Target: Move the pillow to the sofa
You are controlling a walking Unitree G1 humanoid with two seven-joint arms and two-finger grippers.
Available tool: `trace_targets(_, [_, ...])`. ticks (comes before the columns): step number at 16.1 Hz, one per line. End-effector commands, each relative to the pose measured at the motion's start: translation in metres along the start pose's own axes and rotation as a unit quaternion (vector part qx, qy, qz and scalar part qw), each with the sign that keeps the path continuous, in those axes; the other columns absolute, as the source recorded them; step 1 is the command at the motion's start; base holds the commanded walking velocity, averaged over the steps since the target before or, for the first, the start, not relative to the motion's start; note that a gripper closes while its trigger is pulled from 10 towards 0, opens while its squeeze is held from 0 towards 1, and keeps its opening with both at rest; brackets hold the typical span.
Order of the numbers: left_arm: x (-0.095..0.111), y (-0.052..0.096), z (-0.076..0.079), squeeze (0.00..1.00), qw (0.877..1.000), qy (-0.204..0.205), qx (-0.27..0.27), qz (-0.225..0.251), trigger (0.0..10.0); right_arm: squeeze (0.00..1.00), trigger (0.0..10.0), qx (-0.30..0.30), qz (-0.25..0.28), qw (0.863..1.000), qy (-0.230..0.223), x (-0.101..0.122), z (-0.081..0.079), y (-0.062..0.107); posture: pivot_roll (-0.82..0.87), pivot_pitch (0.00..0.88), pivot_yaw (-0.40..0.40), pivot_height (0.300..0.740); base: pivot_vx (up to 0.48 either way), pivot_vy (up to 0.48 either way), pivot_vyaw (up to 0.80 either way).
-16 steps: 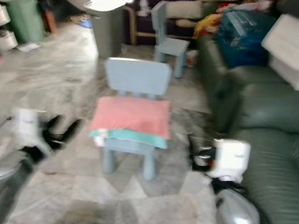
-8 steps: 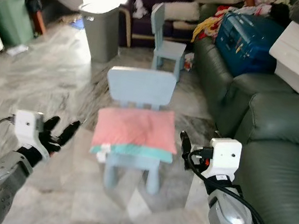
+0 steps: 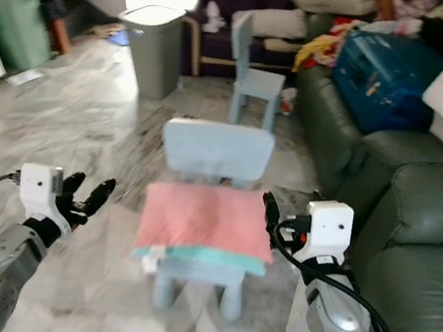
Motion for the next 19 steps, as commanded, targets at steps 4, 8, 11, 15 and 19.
trace_targets(4, [0.004,-0.003,0.004,0.0,1.0,-0.008,-0.002,0.005,10.0,0.0,10.0,0.003,0.012,1.0,0.01,0.009,0.0,-0.001,-0.18,0.0,0.055,0.74,0.48,0.0,0.0])
trace_targets(8, [0.004,-0.003,0.002,0.0,1.0,0.009,0.008,0.011,10.0,0.0,10.0,0.007,0.011,1.0,0.013,0.009,-0.001,-0.002,-0.18,0.0,0.052,0.74,0.36,0.0,0.0])
trace_targets(11, [0.0,-0.005,-0.002,0.0,1.0,-0.002,0.02,0.002,10.0,0.0,10.0,0.01,0.01,1.0,0.015,0.008,-0.002,-0.003,-0.17,0.0,0.05,0.74,0.0,0.0,0.0])
trace_targets(15, [-0.006,-0.004,-0.002,0.0,1.0,-0.008,0.029,-0.006,10.0,0.0,10.0,0.011,0.006,1.0,0.016,0.007,0.0,-0.002,-0.17,0.0,0.046,0.74,0.0,0.0,0.0])
trace_targets(19, [-0.012,-0.002,-0.009,0.0,0.999,-0.028,0.042,-0.013,10.0,0.0,10.0,-0.006,0.006,1.0,-0.003,0.006,0.001,-0.009,-0.15,0.0,0.055,0.74,0.0,0.0,0.0])
Point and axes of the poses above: a point about 5 cm out from each wrist's last joint towards the gripper, its own y axis pointing back from the gripper into the wrist, its own x axis along the axis of the wrist's last joint, z = x × y, the point moved 6 cm from there along -y, pointing out of the wrist towards the gripper, and after that the axes turned 15 degrees about -y, right-handed, at the moved point
